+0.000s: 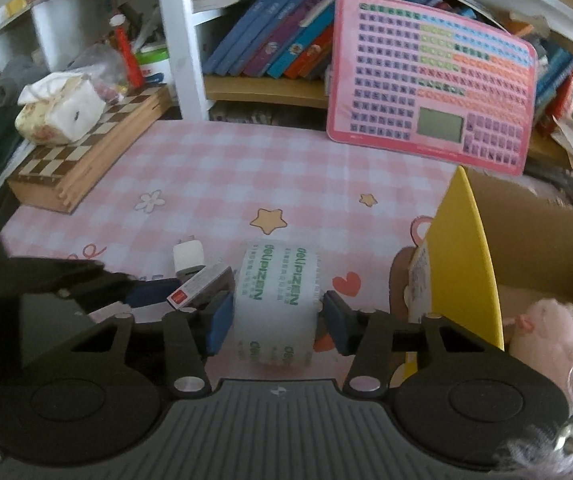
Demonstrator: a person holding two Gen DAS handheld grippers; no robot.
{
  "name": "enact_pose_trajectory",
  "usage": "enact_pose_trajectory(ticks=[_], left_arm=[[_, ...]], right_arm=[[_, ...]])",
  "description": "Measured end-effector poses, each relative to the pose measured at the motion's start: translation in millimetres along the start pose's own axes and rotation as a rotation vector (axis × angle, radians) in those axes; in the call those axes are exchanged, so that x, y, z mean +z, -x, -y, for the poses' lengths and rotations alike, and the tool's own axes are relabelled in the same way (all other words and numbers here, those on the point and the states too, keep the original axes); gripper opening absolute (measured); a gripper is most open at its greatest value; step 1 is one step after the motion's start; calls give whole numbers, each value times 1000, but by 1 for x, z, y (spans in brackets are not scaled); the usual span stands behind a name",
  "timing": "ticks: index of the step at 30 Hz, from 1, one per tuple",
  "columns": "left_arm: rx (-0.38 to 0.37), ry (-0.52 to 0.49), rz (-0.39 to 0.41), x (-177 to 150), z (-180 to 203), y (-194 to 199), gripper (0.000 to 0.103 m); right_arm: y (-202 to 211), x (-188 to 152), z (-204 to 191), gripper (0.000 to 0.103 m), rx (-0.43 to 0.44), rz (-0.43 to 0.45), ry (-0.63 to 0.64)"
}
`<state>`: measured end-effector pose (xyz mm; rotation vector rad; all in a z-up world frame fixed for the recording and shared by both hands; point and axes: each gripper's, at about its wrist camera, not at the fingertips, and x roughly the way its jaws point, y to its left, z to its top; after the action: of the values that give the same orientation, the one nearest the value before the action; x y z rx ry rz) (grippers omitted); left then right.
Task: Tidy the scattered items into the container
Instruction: 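Close the right tool on the tape roll while the left tool approaches the small red-white box, then lift the tape roll with the right tool while the left tool grasps the small box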
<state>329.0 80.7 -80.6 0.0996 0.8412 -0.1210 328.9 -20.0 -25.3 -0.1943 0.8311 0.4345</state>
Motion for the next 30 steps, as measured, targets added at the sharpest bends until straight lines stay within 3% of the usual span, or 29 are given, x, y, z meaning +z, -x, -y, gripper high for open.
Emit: enact_pose_trajectory(ticks=[1,13,15,25,30], left_arm=[[-10,12,-2,0,-1,-1,13],[-50,140,52,-21,-18,55,13],[-51,171,50,-30,-23,66,13],[-38,298,41,-65,-43,109,13],[-25,337,42,-74,-48,123,13]], right_arm=[[0,0,-1,44,-4,1,8],[24,0,-7,42,75,30,51],[27,1,1,42,117,18,-30],[6,-29,50,42,505,-134,-747],[10,-37,49,42,616,-112,-868]])
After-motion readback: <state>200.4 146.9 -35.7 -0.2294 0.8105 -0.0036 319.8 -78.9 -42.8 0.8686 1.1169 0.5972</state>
